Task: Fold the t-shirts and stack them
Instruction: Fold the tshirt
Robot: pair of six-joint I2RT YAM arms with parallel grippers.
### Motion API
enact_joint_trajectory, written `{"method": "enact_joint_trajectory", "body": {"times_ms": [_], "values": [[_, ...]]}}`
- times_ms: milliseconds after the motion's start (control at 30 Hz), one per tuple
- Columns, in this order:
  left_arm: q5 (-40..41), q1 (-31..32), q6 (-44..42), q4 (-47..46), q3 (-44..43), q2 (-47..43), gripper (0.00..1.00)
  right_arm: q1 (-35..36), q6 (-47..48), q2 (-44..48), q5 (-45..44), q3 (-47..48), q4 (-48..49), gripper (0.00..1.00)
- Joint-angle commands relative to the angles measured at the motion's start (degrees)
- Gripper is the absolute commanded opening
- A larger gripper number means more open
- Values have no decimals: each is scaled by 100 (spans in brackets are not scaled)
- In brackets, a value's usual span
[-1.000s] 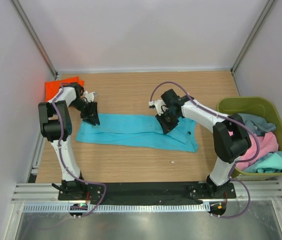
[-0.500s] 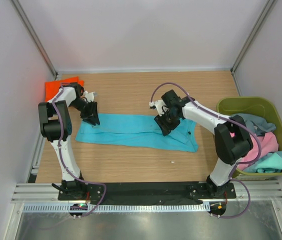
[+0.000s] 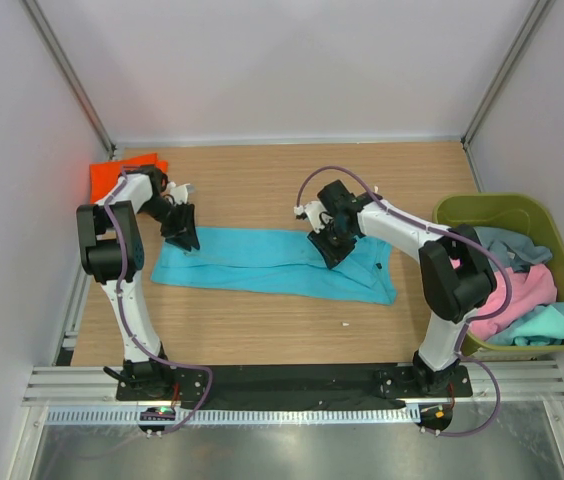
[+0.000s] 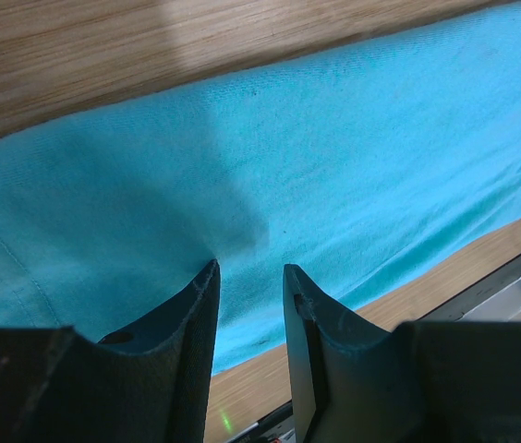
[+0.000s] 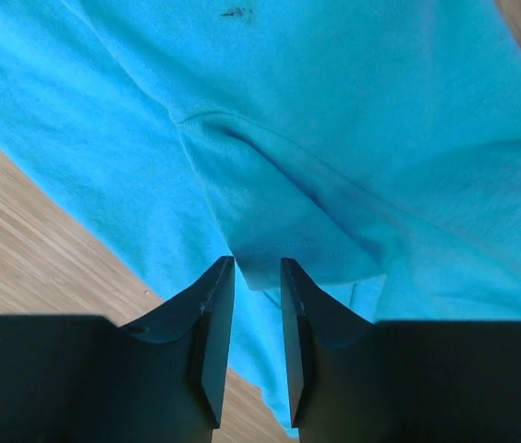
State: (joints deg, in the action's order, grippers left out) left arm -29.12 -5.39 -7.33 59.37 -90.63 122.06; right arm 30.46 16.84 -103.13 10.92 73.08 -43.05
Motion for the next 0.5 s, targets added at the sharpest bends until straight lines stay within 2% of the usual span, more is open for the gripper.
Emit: {"method": "enact_joint_trajectory", "body": {"times_ms": [0, 67, 333, 467], "values": [[-67, -24, 65, -75, -34, -174, 35, 57, 118, 12, -186, 207, 130, 28], [-76, -24, 57, -75, -34, -174, 35, 66, 135, 30, -291, 189, 165, 16], [-85, -24, 65, -101, -25, -183, 35, 153, 135, 135, -284, 303, 60, 2], [-93, -24, 65, -110, -7, -183, 35, 416, -93, 285, 33, 488, -142, 1]]}}
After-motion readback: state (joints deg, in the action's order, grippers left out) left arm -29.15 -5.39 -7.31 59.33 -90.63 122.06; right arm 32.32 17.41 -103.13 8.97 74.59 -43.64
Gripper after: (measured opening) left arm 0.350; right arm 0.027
